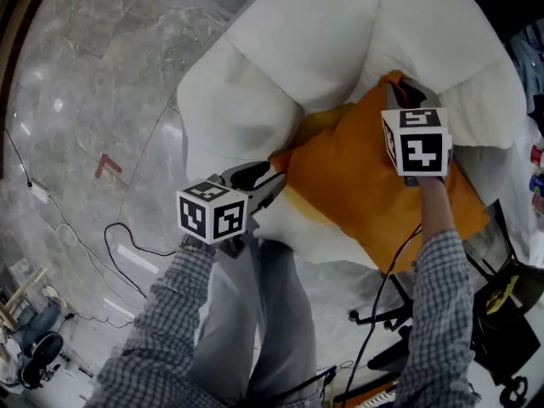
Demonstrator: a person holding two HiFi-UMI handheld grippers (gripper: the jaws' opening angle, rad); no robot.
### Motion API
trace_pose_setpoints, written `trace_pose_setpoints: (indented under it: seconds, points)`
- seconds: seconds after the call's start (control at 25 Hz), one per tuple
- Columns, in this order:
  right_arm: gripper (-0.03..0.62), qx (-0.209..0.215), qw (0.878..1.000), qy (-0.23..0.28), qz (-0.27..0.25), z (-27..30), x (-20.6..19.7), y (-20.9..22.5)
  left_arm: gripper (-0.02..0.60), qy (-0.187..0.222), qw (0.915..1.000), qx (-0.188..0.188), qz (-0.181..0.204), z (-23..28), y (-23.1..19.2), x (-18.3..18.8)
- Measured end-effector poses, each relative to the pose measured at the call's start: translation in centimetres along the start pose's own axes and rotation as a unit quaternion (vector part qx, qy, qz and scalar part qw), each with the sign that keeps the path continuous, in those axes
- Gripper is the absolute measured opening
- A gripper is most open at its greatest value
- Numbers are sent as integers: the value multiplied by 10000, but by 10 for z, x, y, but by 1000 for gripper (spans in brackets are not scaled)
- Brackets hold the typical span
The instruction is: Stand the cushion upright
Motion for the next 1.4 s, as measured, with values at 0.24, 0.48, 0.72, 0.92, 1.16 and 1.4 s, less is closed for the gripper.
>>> trace_pose_setpoints:
  seconds: [0.24,0.48,0.72,0.92,1.16,1.4]
  points:
    - [37,-165,9982,449,354,-29,-5,9,177,-5,9951,-8,-987,15,-34,-25]
    - [35,-196,9949,857,501,-61,-9,11,228,567,9713,-577,-2235,23,-40,-29]
    - [34,-338,9906,1137,682,-90,-16,26,237,826,9599,-630,-2603,22,-37,-30]
    - [34,-361,9877,1333,735,-109,-23,29,232,912,9571,-908,-2597,34,-24,-28]
    - [31,-555,9846,1474,763,-139,-29,36,57,921,9730,-971,-1883,35,15,-18]
    - [29,-810,9783,1587,1055,-197,-48,56,49,715,9816,-1010,-1452,17,68,-19]
Point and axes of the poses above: the fingertips, and each gripper's own axes: z forward along the fingers, y to its right, x out of its top, the point moved 5 cm from there along -z, backward along the fingers, and after that the axes turned 13 degrees about -z, right-handed, at the moved point
